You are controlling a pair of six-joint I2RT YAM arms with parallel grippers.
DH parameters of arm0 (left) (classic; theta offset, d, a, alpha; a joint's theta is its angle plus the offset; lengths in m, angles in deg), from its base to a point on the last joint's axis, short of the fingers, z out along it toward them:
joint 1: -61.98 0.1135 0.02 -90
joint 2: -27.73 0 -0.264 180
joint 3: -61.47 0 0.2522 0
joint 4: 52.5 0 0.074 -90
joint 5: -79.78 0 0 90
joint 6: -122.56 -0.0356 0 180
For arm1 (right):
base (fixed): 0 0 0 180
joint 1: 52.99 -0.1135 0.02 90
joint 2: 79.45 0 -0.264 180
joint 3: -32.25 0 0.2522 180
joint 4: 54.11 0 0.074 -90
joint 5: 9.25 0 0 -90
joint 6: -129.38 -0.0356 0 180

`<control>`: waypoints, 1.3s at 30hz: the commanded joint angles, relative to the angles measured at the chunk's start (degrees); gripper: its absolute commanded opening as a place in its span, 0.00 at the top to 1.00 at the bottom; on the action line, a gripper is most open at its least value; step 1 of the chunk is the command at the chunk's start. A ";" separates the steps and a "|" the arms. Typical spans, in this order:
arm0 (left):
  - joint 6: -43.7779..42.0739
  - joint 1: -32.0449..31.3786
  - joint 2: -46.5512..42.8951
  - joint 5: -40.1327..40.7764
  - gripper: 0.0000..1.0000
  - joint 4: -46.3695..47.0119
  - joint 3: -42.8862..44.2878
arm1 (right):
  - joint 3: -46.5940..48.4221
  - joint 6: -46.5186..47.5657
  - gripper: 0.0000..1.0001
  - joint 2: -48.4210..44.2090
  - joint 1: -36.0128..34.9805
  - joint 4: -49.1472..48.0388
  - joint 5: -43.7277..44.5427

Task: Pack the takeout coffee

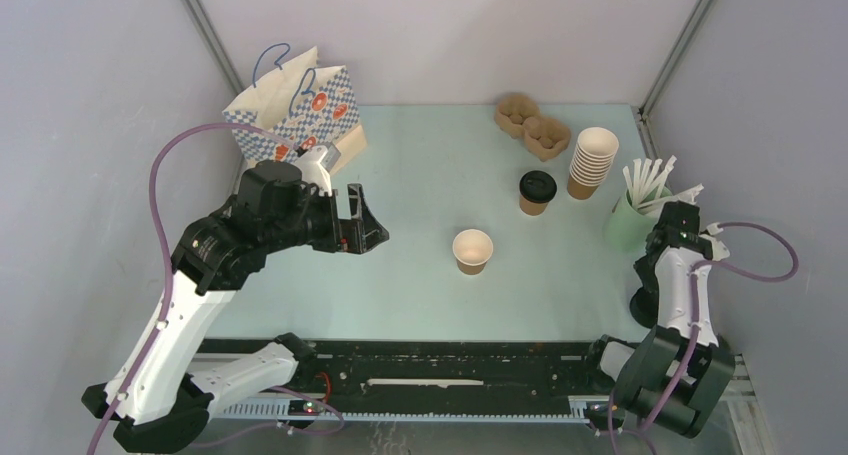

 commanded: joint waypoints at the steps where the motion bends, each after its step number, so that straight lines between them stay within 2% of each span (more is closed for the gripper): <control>1: -0.96 0.29 -0.75 -1.01 0.00 1.00 -0.30 | 0.80 1.07 0.96 -1.40 1.38 -1.36 -0.30; 3: -1.07 0.31 -0.75 -1.14 0.00 0.99 -0.10 | 2.74 1.15 0.96 -2.16 2.50 0.92 -1.61; 5: -0.99 0.30 -0.82 -0.94 0.00 0.84 -0.06 | 0.91 2.89 0.96 -4.83 2.23 -2.67 -1.03; 9: -0.94 0.29 -0.69 -1.51 0.00 1.17 -0.47 | 1.76 2.14 0.96 -0.81 3.62 -1.32 -2.97; 12: -0.94 0.30 -0.75 -1.27 0.00 1.19 -0.29 | -0.50 3.38 0.96 -1.93 3.59 -5.56 -3.97; 14: -0.95 0.29 -0.66 -1.58 0.00 1.15 -0.38 | 0.89 2.38 0.96 0.54 6.35 -2.37 -7.90; 16: -0.92 0.29 -0.79 -1.27 0.00 0.92 -0.20 | 0.78 2.33 0.95 -0.73 5.00 -3.21 -5.44; 18: -0.77 0.31 -1.01 -1.38 0.00 1.22 -0.64 | -0.95 3.86 0.92 -0.57 5.14 -6.06 -5.94; 20: -1.04 0.29 -0.68 -1.57 0.00 0.71 -0.21 | 0.70 2.99 0.88 0.91 6.02 -2.95 -5.74; 24: -0.84 0.29 -0.69 -1.39 0.00 0.93 -0.16 | 0.71 1.99 0.64 -0.46 5.55 -1.31 -5.34; 26: -0.81 0.29 -0.58 -1.45 0.00 0.97 -0.02 | 0.76 1.49 0.57 -2.05 5.28 -0.16 -5.49; 33: -1.14 0.29 0.28 -1.98 0.00 1.18 0.49 | 1.53 0.00 0.61 -1.98 1.89 2.47 -4.50; 39: -1.36 0.31 0.25 -1.91 0.00 0.92 0.70 | 1.52 -0.39 0.83 0.49 -1.45 1.25 -3.39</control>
